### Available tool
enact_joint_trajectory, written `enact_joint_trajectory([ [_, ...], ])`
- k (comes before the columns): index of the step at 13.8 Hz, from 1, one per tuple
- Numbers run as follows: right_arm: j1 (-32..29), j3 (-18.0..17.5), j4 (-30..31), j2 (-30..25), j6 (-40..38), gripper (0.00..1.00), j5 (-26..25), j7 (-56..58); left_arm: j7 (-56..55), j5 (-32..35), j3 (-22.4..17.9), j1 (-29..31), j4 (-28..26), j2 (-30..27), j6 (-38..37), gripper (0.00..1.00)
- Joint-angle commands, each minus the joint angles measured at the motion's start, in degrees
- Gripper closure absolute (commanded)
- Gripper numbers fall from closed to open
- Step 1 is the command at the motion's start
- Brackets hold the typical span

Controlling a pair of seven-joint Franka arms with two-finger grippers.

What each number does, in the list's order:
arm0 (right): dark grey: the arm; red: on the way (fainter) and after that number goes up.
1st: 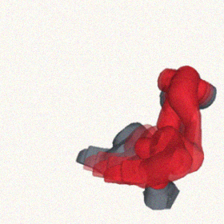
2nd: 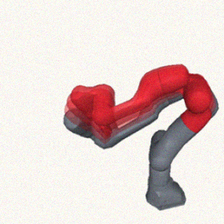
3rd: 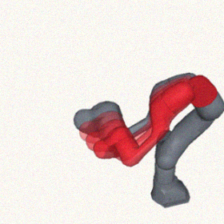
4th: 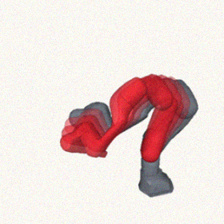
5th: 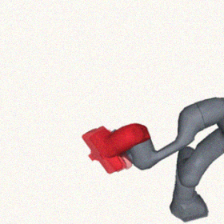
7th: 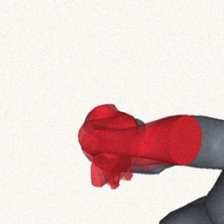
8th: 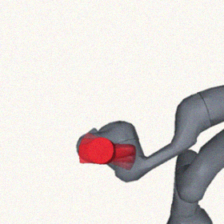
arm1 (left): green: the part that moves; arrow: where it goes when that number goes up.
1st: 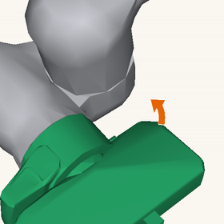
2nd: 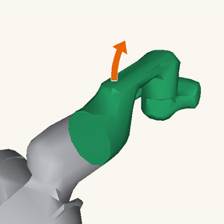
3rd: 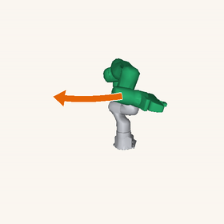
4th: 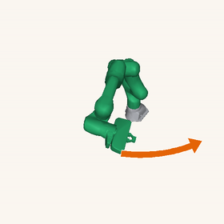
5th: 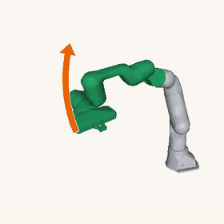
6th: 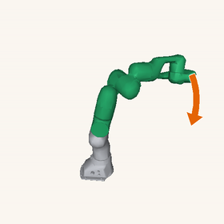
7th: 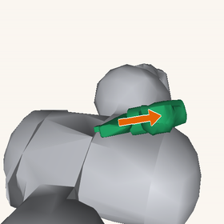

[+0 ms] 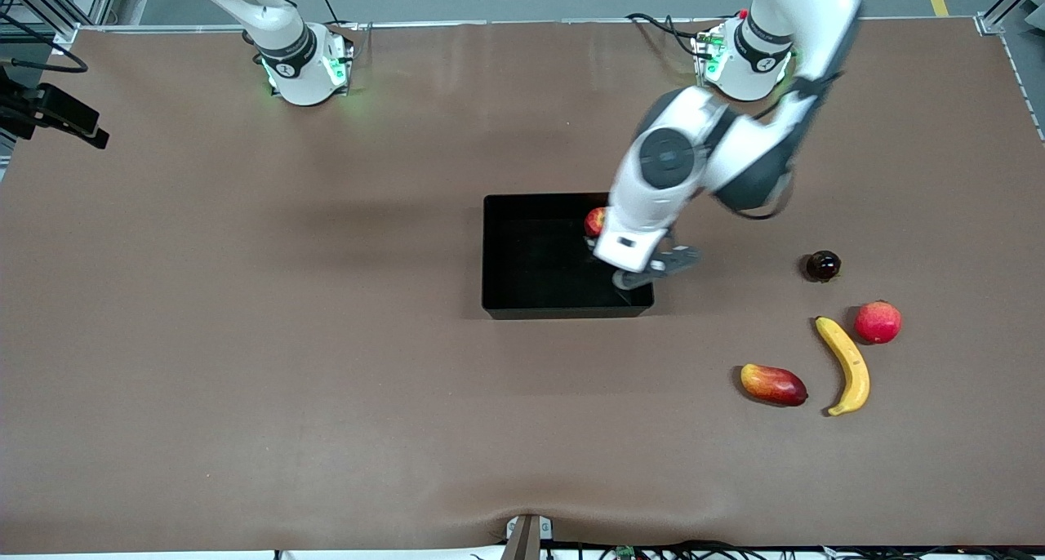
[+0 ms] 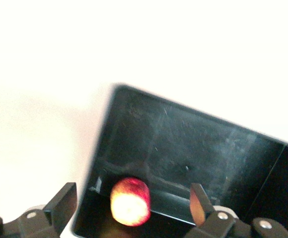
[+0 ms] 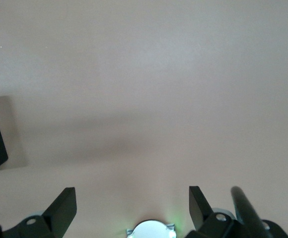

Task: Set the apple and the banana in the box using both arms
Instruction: 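Move the left gripper to the yellow banana and grasp it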

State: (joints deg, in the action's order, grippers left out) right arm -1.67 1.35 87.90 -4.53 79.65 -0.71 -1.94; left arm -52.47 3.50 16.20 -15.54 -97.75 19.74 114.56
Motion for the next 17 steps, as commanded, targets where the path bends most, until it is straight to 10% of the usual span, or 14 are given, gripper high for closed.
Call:
enact_joint_trajectory([
  [1, -2.63, -0.65, 0.61, -0.31, 2.87, 0.0, -0.26, 8.69, 8.05, 0.89, 0.15, 7.34, 1.51, 0.47, -1.8, 0.0],
  [11, -2.02, -1.0, 0.69, -0.13, 1.38, 0.0, -0.35, 8.8, 26.44, 22.85, 0.15, 26.52, 4.41, 14.61, 8.64, 0.0],
  [17, -1.93, -1.09, 0.87, -0.13, 1.03, 0.0, -0.08, 8.8, 46.28, 25.16, 0.15, 33.12, 8.62, 22.61, 18.24, 0.0],
])
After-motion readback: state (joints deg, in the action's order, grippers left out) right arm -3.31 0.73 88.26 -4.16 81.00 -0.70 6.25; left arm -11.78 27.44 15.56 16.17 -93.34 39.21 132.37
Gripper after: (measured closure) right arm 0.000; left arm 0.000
